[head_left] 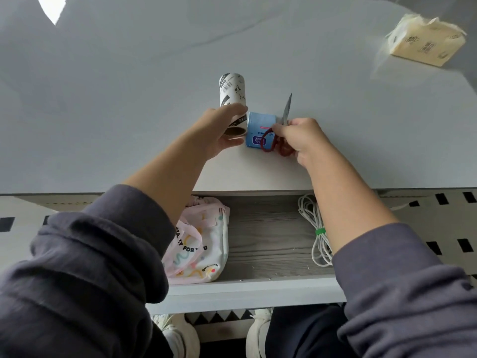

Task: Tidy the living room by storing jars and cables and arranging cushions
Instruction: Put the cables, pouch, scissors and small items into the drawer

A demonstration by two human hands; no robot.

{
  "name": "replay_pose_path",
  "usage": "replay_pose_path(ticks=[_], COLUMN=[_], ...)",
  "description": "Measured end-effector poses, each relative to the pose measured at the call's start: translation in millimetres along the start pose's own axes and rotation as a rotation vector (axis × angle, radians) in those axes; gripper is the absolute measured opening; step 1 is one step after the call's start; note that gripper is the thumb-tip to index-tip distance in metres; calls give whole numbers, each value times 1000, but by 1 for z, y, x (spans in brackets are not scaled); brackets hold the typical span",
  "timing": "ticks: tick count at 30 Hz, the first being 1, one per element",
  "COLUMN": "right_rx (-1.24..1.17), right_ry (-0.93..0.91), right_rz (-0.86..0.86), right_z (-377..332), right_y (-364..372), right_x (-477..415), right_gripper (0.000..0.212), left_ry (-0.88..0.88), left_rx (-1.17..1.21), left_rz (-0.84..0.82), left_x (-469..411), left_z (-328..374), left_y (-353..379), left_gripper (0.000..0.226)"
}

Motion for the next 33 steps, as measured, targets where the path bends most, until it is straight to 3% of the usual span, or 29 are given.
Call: replay_pose_path(ticks=[3,8,11,13,16,20,25,29,33], right_rx=[-112,123,183,244,439,662,1160,1276,1305], right_ry=[81,109,58,27,-57,-172,-311,-300,-257], right_rz=[-67,-181,-318,-488,-702,-780,-978,-1079,-1171], right_z=[2,16,21,22,27,38,80,117,141], right_y=[7,1,5,11,7,-2,17,42,63], right_x=[1,17,39,63,95,114,128,129,128], right_gripper=[14,13,13,7,7,8,10,3,25], left_ry=[-53,-119,-123,-123,-129,-157,-347,-472,-502], left_rx=[-36,-121,-178,-244,-513,-719,-615,-448,-419], left_rz=[-38,-64,-62,-51,-80,-118,-104,-17,24], left_x=[2,13,34,58,93,113,98,81,66], left_z=[-6,-25,-43,-63,-100,-144,-190,-211,-218], left_y=[0,-3,-6,-8,-11,-22,-36,-33,-34], left_gripper=[16,26,34,26,20,30,36,39,32])
Point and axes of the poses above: each hand's wrist, its own x-axis away from the middle knuckle, its own y-axis out of the palm, z = x × y, the point moved 10 cm from there along -x, towards the middle knuckle, and after that the axes turned 12 degrees about -y, right-handed, at the moved point
